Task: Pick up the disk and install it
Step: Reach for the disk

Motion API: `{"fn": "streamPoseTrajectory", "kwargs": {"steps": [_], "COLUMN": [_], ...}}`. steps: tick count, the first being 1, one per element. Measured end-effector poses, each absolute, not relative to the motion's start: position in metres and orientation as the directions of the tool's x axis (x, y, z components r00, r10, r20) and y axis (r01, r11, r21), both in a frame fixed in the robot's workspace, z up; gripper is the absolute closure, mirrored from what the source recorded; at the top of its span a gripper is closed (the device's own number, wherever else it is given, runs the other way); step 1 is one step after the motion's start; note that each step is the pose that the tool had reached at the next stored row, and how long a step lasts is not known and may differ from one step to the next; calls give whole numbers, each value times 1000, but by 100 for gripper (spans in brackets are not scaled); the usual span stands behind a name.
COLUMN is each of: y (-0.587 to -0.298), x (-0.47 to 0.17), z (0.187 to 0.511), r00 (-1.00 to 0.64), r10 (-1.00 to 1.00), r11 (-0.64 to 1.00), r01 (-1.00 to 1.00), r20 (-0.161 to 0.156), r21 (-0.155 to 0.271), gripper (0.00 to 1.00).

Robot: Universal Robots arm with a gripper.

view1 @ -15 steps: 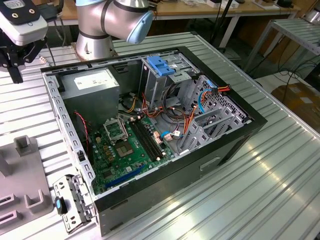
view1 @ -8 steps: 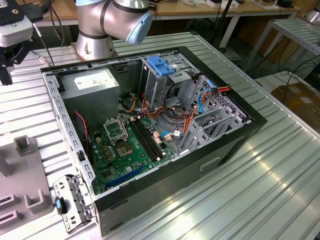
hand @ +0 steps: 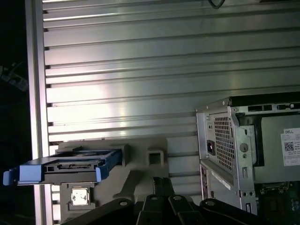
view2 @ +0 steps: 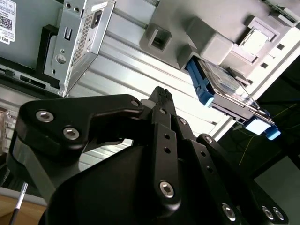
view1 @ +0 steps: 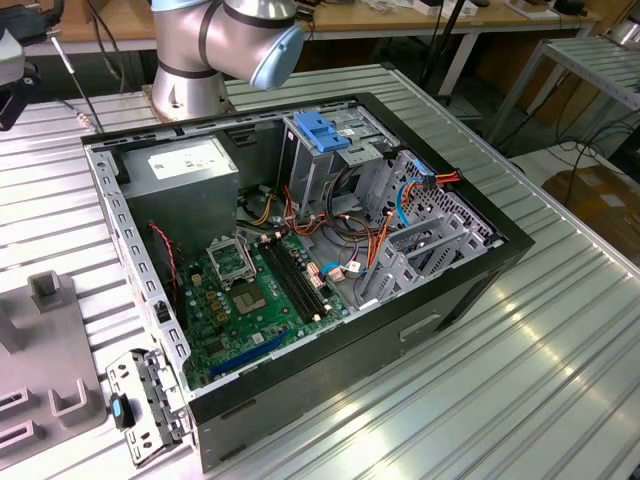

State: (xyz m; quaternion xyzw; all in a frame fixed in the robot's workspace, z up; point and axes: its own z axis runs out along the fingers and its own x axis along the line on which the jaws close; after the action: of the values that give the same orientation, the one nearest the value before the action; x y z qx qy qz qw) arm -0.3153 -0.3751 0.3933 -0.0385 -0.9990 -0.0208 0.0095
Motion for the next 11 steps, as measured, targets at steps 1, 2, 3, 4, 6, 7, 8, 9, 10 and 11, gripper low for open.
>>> {"fn": "streamPoseTrajectory", "kwargs": {"steps": [1, 2, 3, 4, 6, 7, 8, 9, 10, 11], "y": [-375, -374, -374, -374, -373, -373, -373, -373, -373, -373], "x": [-320, -323, -328, -330, -336, -337, -337, -338, -338, -338], "z": [393, 393, 393, 393, 393, 393, 393, 393, 393, 393], "r00": [-997, -997, -997, -997, -997, -997, -997, -997, -997, -997], "r10": [77, 77, 76, 76, 77, 77, 77, 76, 76, 76], "r11": [996, 996, 996, 996, 996, 996, 996, 996, 996, 996], "r01": [77, 77, 77, 77, 77, 77, 77, 77, 77, 77], "r20": [21, 21, 21, 21, 21, 21, 21, 21, 21, 21], "r21": [41, 41, 41, 41, 41, 41, 41, 41, 41, 41], "gripper": [89, 89, 89, 89, 89, 89, 89, 89, 89, 89]}}
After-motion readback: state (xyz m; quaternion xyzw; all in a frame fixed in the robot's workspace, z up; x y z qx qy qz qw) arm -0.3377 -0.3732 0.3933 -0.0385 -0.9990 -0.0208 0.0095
